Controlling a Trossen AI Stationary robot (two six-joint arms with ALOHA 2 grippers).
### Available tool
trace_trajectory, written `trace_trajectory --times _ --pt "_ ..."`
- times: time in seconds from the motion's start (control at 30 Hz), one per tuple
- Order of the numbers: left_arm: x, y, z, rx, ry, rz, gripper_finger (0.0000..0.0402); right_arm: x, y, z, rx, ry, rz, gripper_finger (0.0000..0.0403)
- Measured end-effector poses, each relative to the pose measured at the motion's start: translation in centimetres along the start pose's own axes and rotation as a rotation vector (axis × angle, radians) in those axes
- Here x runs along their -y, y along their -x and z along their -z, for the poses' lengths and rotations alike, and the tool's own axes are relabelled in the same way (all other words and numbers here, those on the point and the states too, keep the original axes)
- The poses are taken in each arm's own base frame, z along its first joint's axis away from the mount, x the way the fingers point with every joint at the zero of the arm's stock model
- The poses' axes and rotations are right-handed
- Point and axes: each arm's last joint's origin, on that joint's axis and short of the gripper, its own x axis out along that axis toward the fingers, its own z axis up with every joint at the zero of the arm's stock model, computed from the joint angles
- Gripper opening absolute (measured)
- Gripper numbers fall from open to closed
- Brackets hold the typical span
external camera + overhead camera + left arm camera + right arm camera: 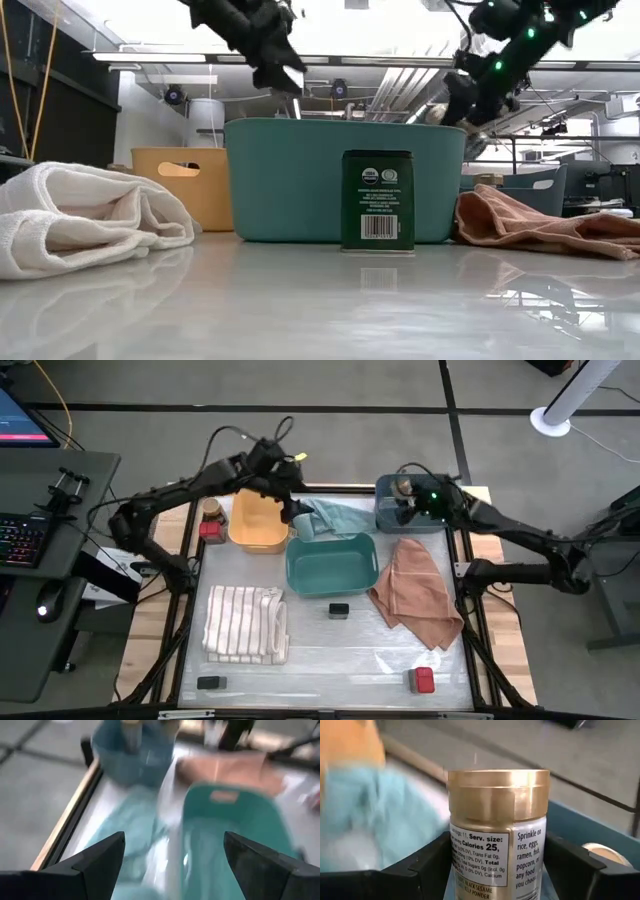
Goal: Sort spices by type
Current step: Put the bottom gold seasoning bottle into the blue bin
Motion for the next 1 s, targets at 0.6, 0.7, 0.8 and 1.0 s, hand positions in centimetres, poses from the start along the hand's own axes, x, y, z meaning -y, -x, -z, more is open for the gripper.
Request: trace_trajectory --times 0.6,0.7,0.8,1.0 --pt "3.1 3.1 5.0 0.417 0.212 -0.140 0.0323 -1.7 -7.9 4.1 0.173 -0.358 0.368 0.0268" --pt "3.1 3.4 5.0 0.419 0.214 -0.162 0.0323 -2.0 -8.2 4.5 0.184 -0.388 0.407 0.0268" --pt "3.0 3.4 5.0 0.419 0.190 -0.191 0.0323 -2.2 -8.7 5.0 0.165 -0.377 0.420 0.0268" --pt "3.0 3.4 5.0 0.414 0.152 -0.205 0.0323 -2.4 -9.6 5.9 0.141 -0.357 0.469 0.0268"
